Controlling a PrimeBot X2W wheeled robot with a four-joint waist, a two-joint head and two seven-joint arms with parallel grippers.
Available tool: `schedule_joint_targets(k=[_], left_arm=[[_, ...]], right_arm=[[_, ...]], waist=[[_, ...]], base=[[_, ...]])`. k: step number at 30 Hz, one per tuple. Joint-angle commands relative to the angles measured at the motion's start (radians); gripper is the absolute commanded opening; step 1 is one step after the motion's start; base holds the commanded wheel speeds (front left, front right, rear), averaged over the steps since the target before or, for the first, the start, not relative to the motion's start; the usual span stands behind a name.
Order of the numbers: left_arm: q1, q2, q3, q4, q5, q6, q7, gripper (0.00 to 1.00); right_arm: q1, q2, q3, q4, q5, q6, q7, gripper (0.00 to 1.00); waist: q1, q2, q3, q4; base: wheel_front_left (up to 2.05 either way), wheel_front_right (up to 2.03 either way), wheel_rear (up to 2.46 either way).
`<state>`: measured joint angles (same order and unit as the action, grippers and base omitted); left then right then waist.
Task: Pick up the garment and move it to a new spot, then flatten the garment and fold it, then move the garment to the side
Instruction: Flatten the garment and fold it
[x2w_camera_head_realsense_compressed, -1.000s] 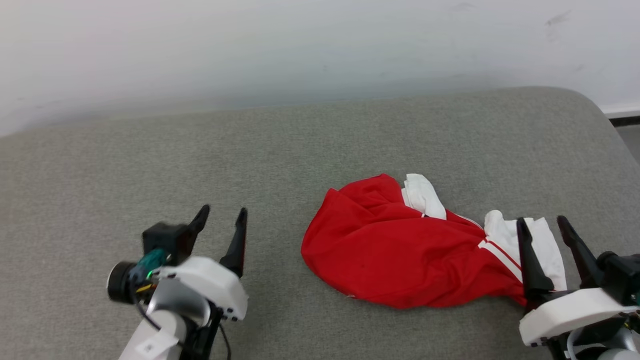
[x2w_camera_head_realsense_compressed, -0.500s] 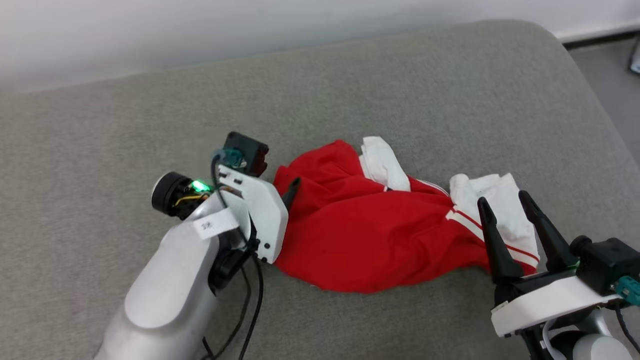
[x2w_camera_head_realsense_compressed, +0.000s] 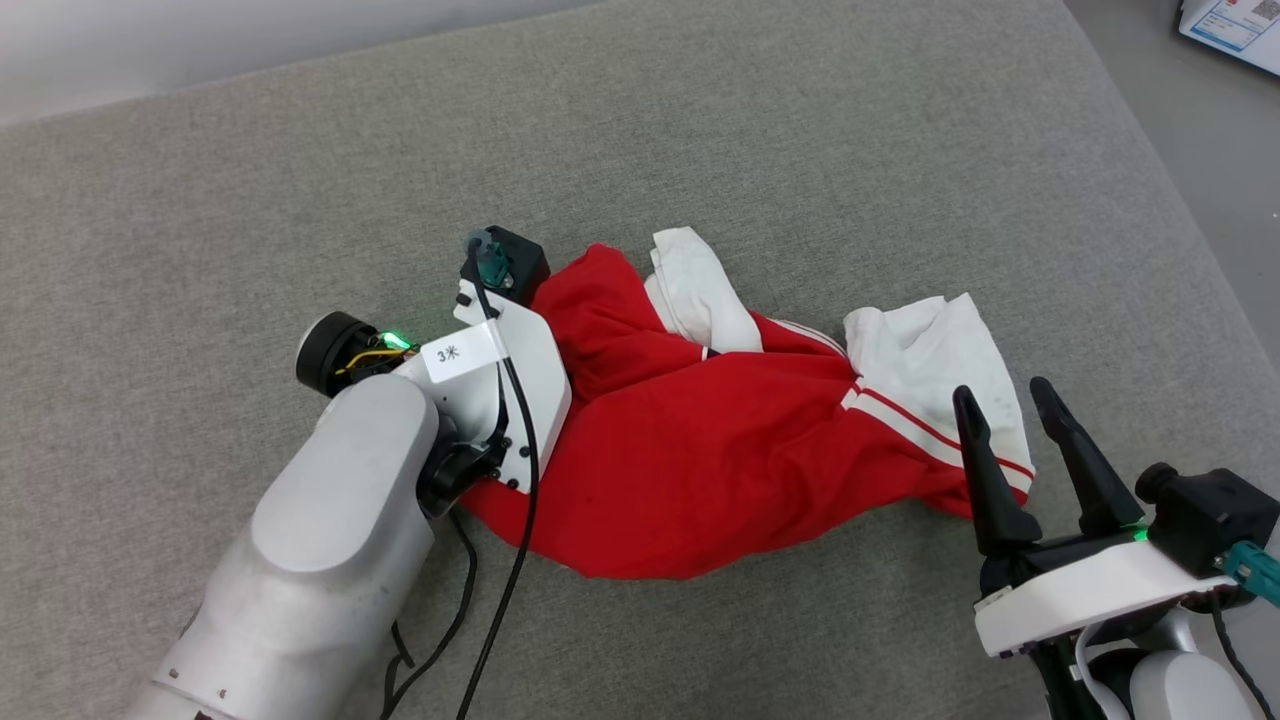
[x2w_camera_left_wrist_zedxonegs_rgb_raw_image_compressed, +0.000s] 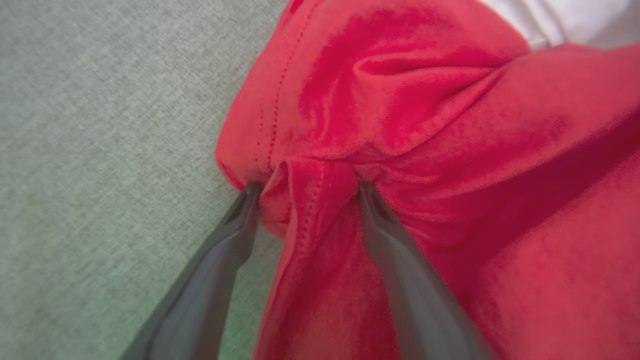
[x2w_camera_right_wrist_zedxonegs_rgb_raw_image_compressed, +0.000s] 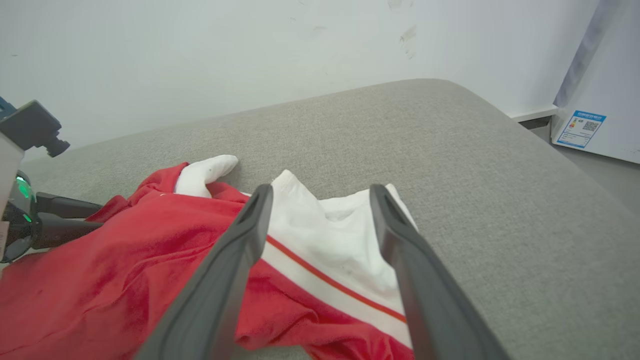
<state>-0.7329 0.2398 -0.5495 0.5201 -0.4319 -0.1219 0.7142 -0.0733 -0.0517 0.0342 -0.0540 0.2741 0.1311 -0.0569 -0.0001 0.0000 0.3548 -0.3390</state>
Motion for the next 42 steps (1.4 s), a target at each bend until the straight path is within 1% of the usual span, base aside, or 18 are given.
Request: schedule_joint_targets(k=[1, 2, 6, 8, 11, 13, 16, 20, 25, 29, 33, 35, 39, 41, 42], left_arm=[[0.068, -0.007, -0.036, 0.055, -0.004, -0.006, 0.025, 0.45], [0.066, -0.002, -0.039, 0.049, -0.002, -0.007, 0.009, 0.00], [0.058, 0.016, -0.052, 0.017, 0.001, -0.009, -0.043, 0.00], [0.046, 0.031, -0.053, -0.013, 0.011, -0.008, -0.087, 0.00], [0.050, 0.042, -0.040, -0.074, 0.023, 0.002, -0.162, 0.00], [0.081, 0.053, -0.034, -0.118, 0.016, 0.010, -0.193, 0.00], [0.145, 0.082, -0.018, -0.198, 0.016, 0.039, -0.231, 0.00], [0.259, 0.115, 0.017, -0.315, -0.006, 0.091, -0.269, 0.00], [0.441, 0.159, 0.065, -0.443, -0.041, 0.176, -0.285, 0.00], [0.595, 0.181, 0.103, -0.504, -0.078, 0.246, -0.292, 0.00], [0.739, 0.176, 0.138, -0.519, -0.127, 0.304, -0.304, 0.00], [0.795, 0.167, 0.153, -0.510, -0.152, 0.321, -0.315, 0.00], [0.858, 0.137, 0.164, -0.482, -0.187, 0.340, -0.345, 0.00], [0.864, 0.123, 0.158, -0.467, -0.196, 0.334, -0.355, 0.00], [0.860, 0.116, 0.155, -0.461, -0.196, 0.332, -0.356, 0.24]], right_arm=[[-0.008, 0.002, -0.002, 0.003, 0.003, -0.001, -0.005, 1.00], [-0.008, 0.002, -0.006, 0.004, 0.005, -0.001, -0.008, 1.00], [-0.005, 0.002, -0.021, 0.011, 0.006, -0.001, -0.006, 1.00], [-0.004, 0.002, -0.024, 0.010, 0.003, -0.001, 0.000, 1.00], [0.002, 0.002, -0.036, 0.007, -0.006, -0.001, 0.011, 1.00], [0.013, 0.002, -0.043, 0.004, -0.013, -0.001, 0.022, 1.00], [0.024, 0.002, -0.051, -0.003, -0.022, -0.001, 0.037, 1.00], [0.049, 0.002, -0.070, -0.019, -0.036, -0.001, 0.059, 1.00], [0.084, 0.002, -0.087, -0.054, -0.053, -0.001, 0.086, 1.00], [0.106, 0.002, -0.098, -0.079, -0.059, -0.001, 0.107, 1.00], [0.129, 0.002, -0.104, -0.099, -0.061, -0.001, 0.124, 1.00], [0.140, 0.002, -0.106, -0.109, -0.064, -0.001, 0.133, 1.00], [0.152, 0.002, -0.105, -0.126, -0.057, -0.001, 0.144, 1.00], [0.158, 0.002, -0.106, -0.131, -0.058, -0.001, 0.152, 1.00], [0.158, 0.002, -0.105, -0.133, -0.059, -0.001, 0.154, 1.00]], waist=[[0.0001, 0.0000, 0.001, 0.001], [0.0001, 0.0000, 0.000, 0.004], [0.0001, 0.0000, -0.013, 0.031], [0.0001, 0.0000, -0.025, 0.050], [0.0001, 0.0000, -0.053, 0.084], [0.0001, 0.0000, -0.080, 0.108], [0.0001, 0.0000, -0.117, 0.143], [0.0001, 0.0000, -0.161, 0.192], [0.0001, 0.0000, -0.202, 0.248], [0.0001, 0.0000, -0.232, 0.284], [0.0001, 0.0000, -0.264, 0.309], [0.0001, 0.0000, -0.275, 0.317], [0.0001, 0.0000, -0.286, 0.323], [0.0001, 0.0000, -0.288, 0.324], [0.0001, 0.0000, -0.290, 0.323]], base=[[0.00, 0.00, 0.00], [0.00, 0.00, 0.00], [0.00, 0.00, 0.00], [0.00, 0.00, 0.00], [0.00, 0.00, 0.00], [0.00, 0.00, 0.00], [0.00, 0.00, 0.00], [0.00, 0.00, 0.00], [0.00, 0.00, 0.00], [0.00, 0.00, 0.00], [0.00, 0.00, 0.00], [0.00, 0.00, 0.00], [0.00, 0.00, 0.00], [0.00, 0.00, 0.00], [0.00, 0.00, 0.00]])
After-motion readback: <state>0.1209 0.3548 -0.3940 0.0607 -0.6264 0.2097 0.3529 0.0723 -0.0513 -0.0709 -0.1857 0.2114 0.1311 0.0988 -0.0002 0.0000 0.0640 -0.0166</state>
